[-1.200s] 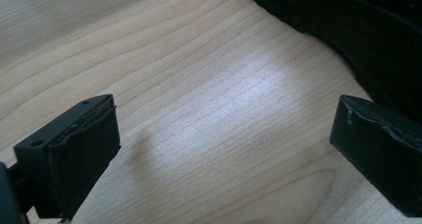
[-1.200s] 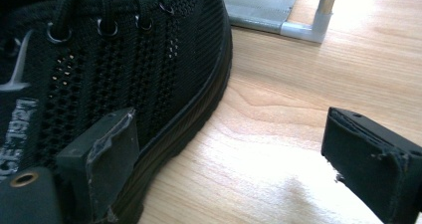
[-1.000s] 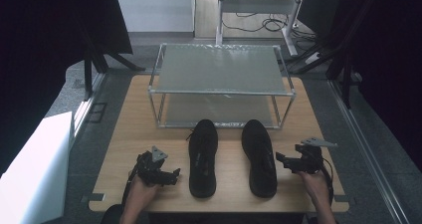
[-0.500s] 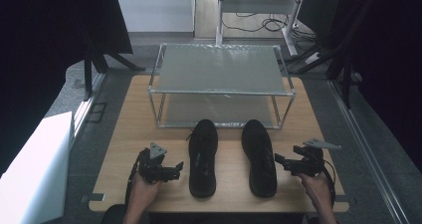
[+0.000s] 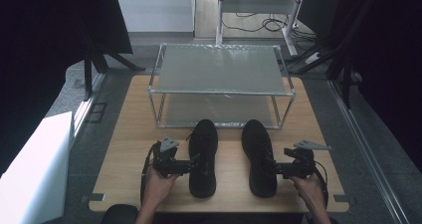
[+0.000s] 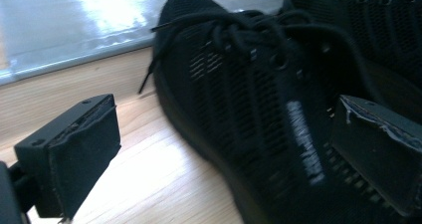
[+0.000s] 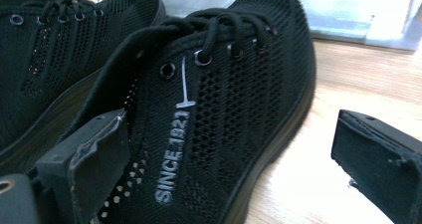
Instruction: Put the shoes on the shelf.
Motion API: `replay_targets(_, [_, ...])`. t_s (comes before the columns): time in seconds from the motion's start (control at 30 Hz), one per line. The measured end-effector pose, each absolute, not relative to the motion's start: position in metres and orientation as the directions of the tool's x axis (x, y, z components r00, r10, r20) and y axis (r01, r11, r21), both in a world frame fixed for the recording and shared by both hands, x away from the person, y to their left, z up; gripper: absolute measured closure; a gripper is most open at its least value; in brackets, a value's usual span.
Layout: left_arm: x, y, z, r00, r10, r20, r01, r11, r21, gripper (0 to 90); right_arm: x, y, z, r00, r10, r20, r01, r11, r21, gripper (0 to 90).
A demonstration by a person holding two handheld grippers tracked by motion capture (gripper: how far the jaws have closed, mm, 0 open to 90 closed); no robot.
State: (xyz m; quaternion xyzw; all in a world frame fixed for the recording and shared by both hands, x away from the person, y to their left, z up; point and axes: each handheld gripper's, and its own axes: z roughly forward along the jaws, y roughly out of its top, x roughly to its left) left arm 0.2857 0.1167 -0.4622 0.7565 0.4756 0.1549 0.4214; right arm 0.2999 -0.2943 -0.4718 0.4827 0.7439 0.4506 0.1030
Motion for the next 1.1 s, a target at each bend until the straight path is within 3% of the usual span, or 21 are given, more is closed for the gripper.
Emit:
replay_targets(0.37, [0.301,0.095,-0.473,0.498,0.853,-0.156,0.630,-0.233,0.741,0.0,0.308,-0.282,-0.477,-0.515,0.810,0.280,0.648,0.154,0.746,5.2])
replay_targets(0.73, [0.315,0.078,-0.489,0.487,0.868,-0.094,0.658,-0.294,0.693,0.8,0.320,-0.257,-0.490,-0.487,0.861,0.145,0.628,0.229,0.744,17.6])
replay_targets(0.83, [0.316,0.078,-0.489,0.491,0.866,-0.090,0.654,-0.298,0.695,8.7,0.321,-0.253,-0.490,-0.467,0.880,0.083,0.612,0.254,0.749,26.9])
replay_targets(0.93, [0.314,0.080,-0.489,0.492,0.866,-0.086,0.652,-0.302,0.696,26.2,0.319,-0.252,-0.490,-0.453,0.891,0.022,0.594,0.283,0.753,39.1])
replay_targets(0.97, [0.314,0.084,-0.488,0.481,0.873,-0.077,0.646,-0.294,0.704,38.9,0.318,-0.253,-0.490,-0.434,0.901,-0.006,0.583,0.286,0.760,51.2])
replay_targets(1.03, [0.314,0.088,-0.489,0.479,0.874,-0.080,0.645,-0.289,0.707,42.7,0.318,-0.254,-0.490,-0.431,0.902,-0.014,0.580,0.289,0.762,54.1])
replay_targets(1.1, [0.315,0.094,-0.489,0.462,0.882,-0.094,0.651,-0.265,0.711,56.4,0.319,-0.257,-0.489,-0.407,0.913,-0.028,0.578,0.281,0.766,67.2])
